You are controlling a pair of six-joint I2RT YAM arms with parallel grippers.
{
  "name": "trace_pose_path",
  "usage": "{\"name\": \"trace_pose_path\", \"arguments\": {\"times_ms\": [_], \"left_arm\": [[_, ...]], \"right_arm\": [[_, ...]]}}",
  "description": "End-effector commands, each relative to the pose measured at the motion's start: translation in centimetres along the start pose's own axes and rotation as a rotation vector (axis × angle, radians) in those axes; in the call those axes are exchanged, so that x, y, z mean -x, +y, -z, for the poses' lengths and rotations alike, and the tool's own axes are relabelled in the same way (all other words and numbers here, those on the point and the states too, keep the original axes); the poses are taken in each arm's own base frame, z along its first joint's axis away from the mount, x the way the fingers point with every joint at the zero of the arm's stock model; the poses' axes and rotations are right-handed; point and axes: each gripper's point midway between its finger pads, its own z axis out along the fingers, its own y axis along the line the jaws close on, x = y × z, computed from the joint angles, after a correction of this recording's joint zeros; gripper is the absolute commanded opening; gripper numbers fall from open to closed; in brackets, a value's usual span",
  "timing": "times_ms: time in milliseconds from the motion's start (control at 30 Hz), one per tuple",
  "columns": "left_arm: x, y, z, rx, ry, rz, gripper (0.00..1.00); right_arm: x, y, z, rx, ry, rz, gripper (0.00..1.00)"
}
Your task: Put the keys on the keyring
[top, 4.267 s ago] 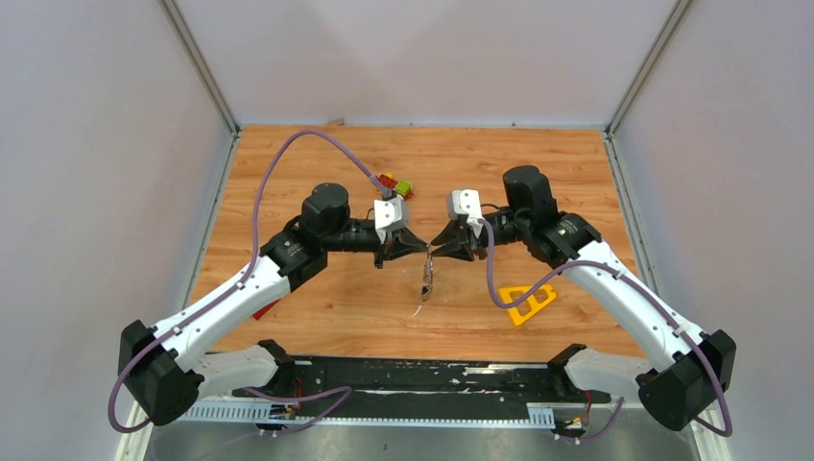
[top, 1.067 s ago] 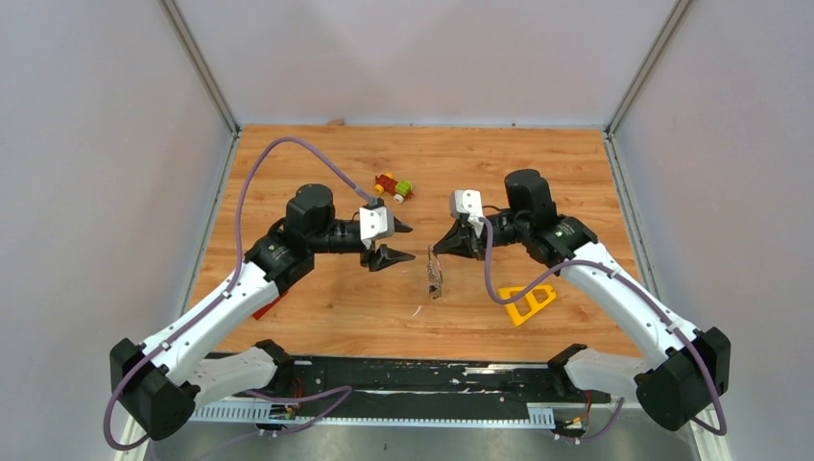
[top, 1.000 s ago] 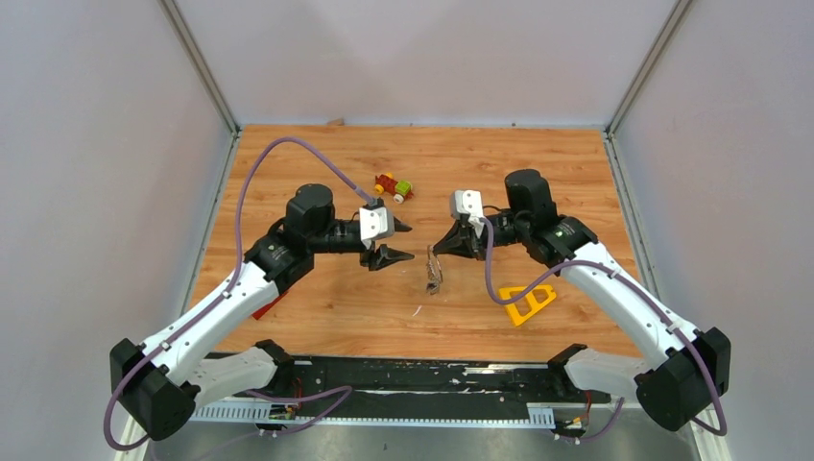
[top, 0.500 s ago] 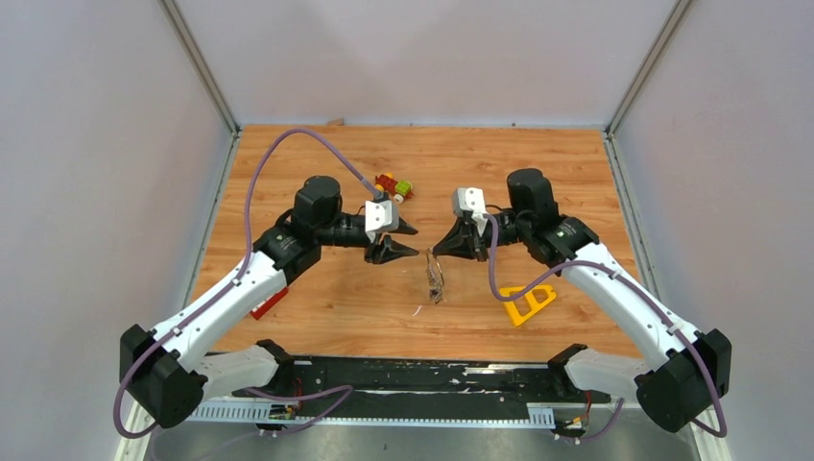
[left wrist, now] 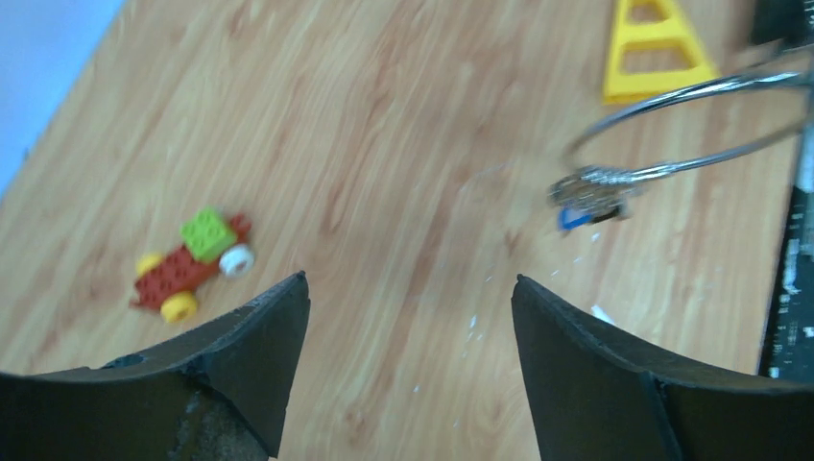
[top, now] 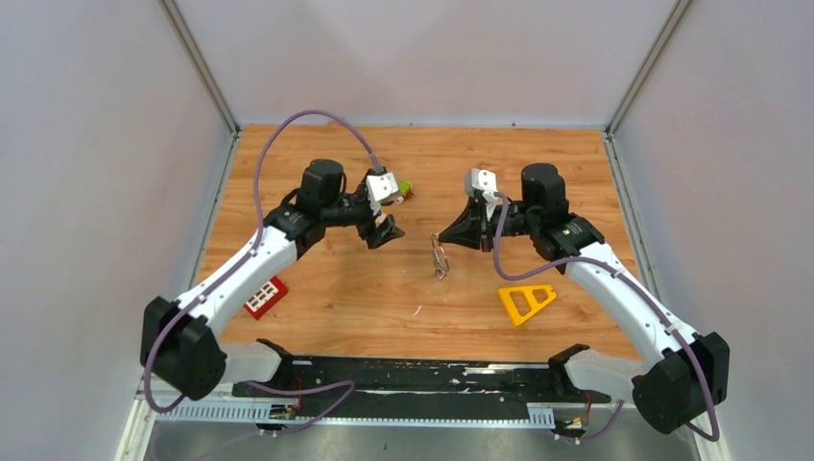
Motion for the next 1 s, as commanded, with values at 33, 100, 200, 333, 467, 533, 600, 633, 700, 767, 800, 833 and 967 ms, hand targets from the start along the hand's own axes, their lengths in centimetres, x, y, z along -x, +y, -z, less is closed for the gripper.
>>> {"name": "trace_pose_path", "arguments": {"times_ms": [33,100,200,333,467,533,600,633,700,767,800,833,967], "left_arm": [[-5.7,4.6,-0.4,0.103,0.239,0.075,0.89],[-7.4,5.4,-0.8,0.110,0.298,0.096,0.90],[-9.8,6.8,-1.5,0.121,0.387,0.133,0.90],[-12.4,9.9,-2.6,0.180,0.498,0.210,0.85],[-15.0,11.1,-3.7,0.222,0.593,0.352,0.74],[-15.8,11.9,-4.1,0.269,0.608,0.397,0.71],[-16.3,12.6,-4.4,0.323,0.615,0.437,0.69],[-16.8,12.8,-4.5,0.342,0.625,0.454,0.68],[-17.5,13.3,-4.6,0.382,0.637,0.481,0.67],[-18.1,13.5,-4.9,0.405,0.642,0.504,0.66],[-18.3,13.5,-5.2,0.405,0.636,0.520,0.67],[-18.4,13.5,-5.6,0.403,0.625,0.537,0.67],[-18.6,14.1,-6.7,0.448,0.587,0.606,0.63]], "right_arm": [[1.5,-0.6,1.3,-0.060,-0.039,0.046,0.00],[1.4,-0.9,1.5,-0.076,-0.036,0.052,0.00],[1.3,-0.9,1.7,-0.085,-0.032,0.055,0.00],[1.1,-1.0,1.8,-0.087,-0.027,0.059,0.00],[1.0,-1.0,1.8,-0.087,-0.022,0.067,0.00],[0.8,-1.0,1.8,-0.083,-0.019,0.069,0.00],[0.6,-1.0,1.7,-0.082,-0.016,0.066,0.00],[0.5,-1.0,1.7,-0.081,-0.015,0.066,0.00],[0.5,-1.0,1.7,-0.078,-0.014,0.066,0.00],[0.4,-1.0,1.6,-0.074,-0.013,0.065,0.00],[0.4,-1.0,1.6,-0.072,-0.013,0.063,0.00],[0.3,-1.0,1.6,-0.071,-0.013,0.064,0.00],[0.2,-1.1,1.5,-0.069,-0.010,0.059,0.00]]}}
